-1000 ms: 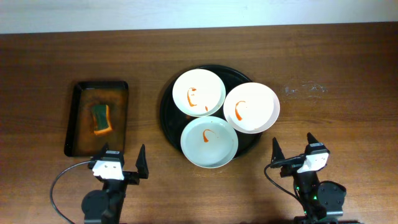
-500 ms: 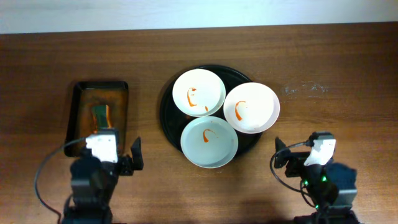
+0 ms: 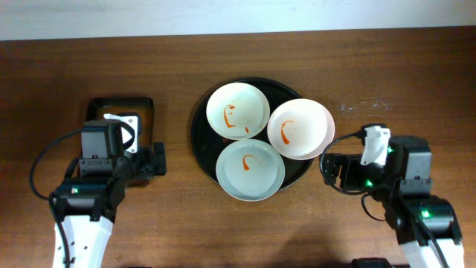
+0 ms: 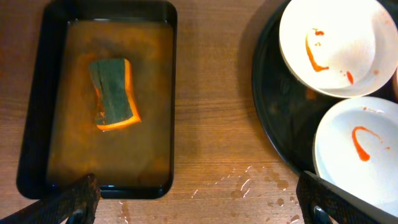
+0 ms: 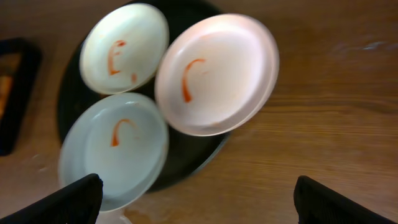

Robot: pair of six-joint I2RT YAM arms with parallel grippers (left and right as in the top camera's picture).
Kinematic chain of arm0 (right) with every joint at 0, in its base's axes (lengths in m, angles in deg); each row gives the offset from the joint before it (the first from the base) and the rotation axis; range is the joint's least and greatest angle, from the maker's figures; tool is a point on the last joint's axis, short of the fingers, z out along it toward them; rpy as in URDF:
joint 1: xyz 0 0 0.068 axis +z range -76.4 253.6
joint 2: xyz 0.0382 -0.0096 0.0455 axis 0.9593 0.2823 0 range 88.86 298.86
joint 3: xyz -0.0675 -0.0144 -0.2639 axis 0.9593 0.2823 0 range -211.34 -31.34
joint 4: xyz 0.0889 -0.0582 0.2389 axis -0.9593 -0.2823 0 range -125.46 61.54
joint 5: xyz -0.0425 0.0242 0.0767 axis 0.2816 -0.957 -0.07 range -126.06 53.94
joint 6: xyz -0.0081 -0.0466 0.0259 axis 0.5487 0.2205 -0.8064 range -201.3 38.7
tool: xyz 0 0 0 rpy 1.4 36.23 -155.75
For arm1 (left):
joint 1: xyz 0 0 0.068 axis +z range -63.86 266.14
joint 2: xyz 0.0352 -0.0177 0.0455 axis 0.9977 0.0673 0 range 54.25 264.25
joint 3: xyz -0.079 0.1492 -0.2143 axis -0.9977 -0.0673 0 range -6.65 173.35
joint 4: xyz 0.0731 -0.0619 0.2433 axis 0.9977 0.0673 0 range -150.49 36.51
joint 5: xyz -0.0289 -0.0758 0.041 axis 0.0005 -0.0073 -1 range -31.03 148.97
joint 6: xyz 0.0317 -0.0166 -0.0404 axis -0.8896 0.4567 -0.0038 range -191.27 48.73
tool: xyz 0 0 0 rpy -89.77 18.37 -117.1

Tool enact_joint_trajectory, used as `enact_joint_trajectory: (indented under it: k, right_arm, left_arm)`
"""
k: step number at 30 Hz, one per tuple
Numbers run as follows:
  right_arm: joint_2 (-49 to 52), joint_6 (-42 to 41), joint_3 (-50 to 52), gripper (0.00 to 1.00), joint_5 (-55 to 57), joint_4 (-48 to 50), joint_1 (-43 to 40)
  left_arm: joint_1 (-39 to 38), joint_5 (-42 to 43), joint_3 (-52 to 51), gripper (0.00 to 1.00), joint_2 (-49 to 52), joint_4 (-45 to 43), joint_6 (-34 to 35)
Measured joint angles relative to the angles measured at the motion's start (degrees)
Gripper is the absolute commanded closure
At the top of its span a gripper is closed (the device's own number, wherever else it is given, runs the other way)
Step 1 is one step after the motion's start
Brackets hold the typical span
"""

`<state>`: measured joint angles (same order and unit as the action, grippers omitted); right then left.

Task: Clean dirty plates on tray and stack at the side
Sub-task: 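Reach the left gripper to the sponge in the black tray and grasp it, then lift the sponge with the left gripper and move it toward the plates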

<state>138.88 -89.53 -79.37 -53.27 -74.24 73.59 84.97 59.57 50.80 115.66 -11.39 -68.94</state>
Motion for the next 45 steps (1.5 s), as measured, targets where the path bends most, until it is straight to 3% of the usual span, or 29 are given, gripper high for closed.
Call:
enact_joint_trajectory:
  k: [8,15,26,28,34,36,39,45]
  right_arm:
    - [5.97,-0.2,-0.02,0.01,-7.23,0.72,0.0]
    - [6.25,-0.22,-0.02,0.01,-8.94,0.76,0.0]
    - [6.27,-0.39,-0.02,0.01,-9.94,0.72,0.0]
    - [6.27,-0.37,-0.02,0.01,-9.94,0.74,0.0]
    - [6.27,-0.35,-0.02,0.01,-9.94,0.74,0.0]
    - [6.27,-0.37,-0.02,0.01,-9.94,0.74,0.0]
    - [6.29,-0.42,-0.02,0.01,-9.94,0.74,0.0]
    - [6.29,-0.31,-0.02,0.0,-9.94,0.74,0.0]
  left_arm:
    - [1.31,-0.42,1.05,0.01,1.7,-4.94,0.04]
    - [10.56,-2.29,10.38,0.06,16.44,-6.25,0.07]
    - [11.5,-3.02,11.47,0.11,37.64,-14.23,0.11]
    - [11.65,-3.02,11.47,0.2,40.11,-14.86,0.09]
    - [14.1,-2.99,11.47,0.3,46.21,-15.54,0.39]
    - [14.64,-2.97,11.47,0.41,47.41,-15.76,0.55]
    - [14.88,-2.49,11.47,0.65,47.84,-16.02,0.87]
    - [14.84,-1.86,11.5,0.73,47.84,-16.2,1.38]
